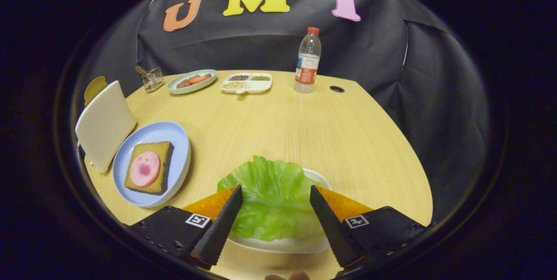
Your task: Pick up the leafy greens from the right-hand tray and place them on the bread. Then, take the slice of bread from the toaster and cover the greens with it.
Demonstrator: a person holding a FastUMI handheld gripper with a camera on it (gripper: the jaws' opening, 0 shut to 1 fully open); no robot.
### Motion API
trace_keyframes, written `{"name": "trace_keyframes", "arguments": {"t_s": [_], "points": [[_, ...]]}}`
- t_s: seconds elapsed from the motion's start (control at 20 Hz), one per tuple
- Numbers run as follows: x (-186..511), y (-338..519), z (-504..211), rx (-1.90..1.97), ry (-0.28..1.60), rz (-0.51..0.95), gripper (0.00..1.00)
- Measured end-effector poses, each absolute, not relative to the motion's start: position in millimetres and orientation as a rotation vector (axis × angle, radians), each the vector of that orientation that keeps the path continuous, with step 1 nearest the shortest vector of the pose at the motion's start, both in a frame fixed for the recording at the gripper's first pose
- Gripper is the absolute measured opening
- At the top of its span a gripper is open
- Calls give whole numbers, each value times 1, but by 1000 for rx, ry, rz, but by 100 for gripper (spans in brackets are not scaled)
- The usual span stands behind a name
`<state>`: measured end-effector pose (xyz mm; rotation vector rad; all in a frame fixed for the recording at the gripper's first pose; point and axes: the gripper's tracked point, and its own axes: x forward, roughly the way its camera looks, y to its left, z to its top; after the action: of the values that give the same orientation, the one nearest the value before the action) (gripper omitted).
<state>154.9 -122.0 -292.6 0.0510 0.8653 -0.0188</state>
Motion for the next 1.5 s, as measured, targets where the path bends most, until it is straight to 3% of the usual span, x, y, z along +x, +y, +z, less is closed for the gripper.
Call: {"name": "trace_keyframes", "arguments": {"t_s": [0.25, 0.55, 0.6, 0.65, 1.5], "points": [[154, -124, -300, 98, 865, -3, 97], [157, -128, -300, 106, 848, 16, 17], [157, -129, -297, 112, 839, 7, 16], [158, -128, -297, 118, 842, 4, 1], [152, -62, -190, 155, 604, 89, 0]]}}
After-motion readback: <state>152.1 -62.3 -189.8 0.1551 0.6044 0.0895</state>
